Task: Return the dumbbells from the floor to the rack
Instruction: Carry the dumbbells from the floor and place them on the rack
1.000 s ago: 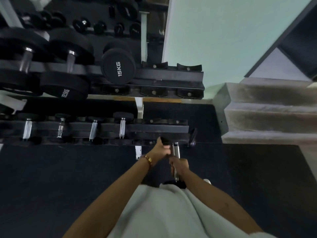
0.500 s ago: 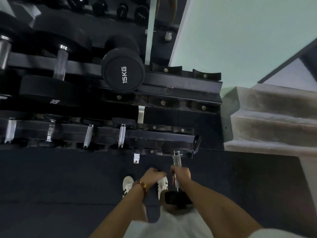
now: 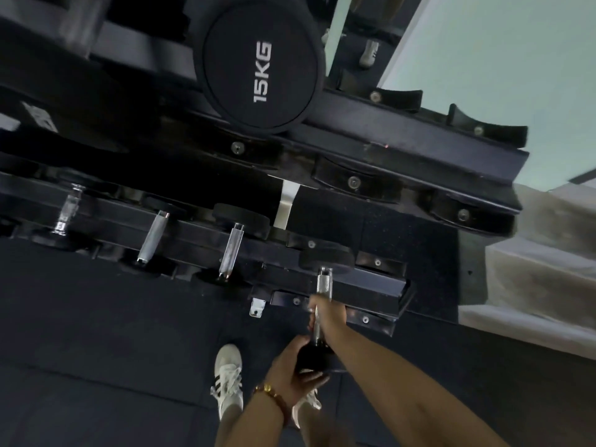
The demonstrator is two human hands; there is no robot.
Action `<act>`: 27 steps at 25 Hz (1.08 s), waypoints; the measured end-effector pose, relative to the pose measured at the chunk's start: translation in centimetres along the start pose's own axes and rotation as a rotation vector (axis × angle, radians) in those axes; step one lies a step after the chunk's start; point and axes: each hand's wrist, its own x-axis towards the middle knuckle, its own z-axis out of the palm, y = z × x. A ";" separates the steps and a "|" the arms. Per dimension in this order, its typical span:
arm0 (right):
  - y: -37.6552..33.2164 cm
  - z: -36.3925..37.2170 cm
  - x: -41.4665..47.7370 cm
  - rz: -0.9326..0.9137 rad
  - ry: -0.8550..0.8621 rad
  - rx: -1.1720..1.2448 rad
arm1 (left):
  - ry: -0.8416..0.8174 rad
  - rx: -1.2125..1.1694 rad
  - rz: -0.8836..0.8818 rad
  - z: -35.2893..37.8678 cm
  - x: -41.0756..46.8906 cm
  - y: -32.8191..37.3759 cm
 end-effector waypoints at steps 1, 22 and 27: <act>0.4 0.7 1.6 0.018 -0.010 0.005 | 0.023 0.023 0.022 -0.3 1.5 0.5; -1.9 5.2 15.6 0.000 -0.157 -0.132 | 0.206 0.027 0.231 0.1 16.5 6.2; -2.1 5.2 16.3 0.020 -0.185 -0.186 | 0.245 0.068 0.222 -0.5 17.3 6.6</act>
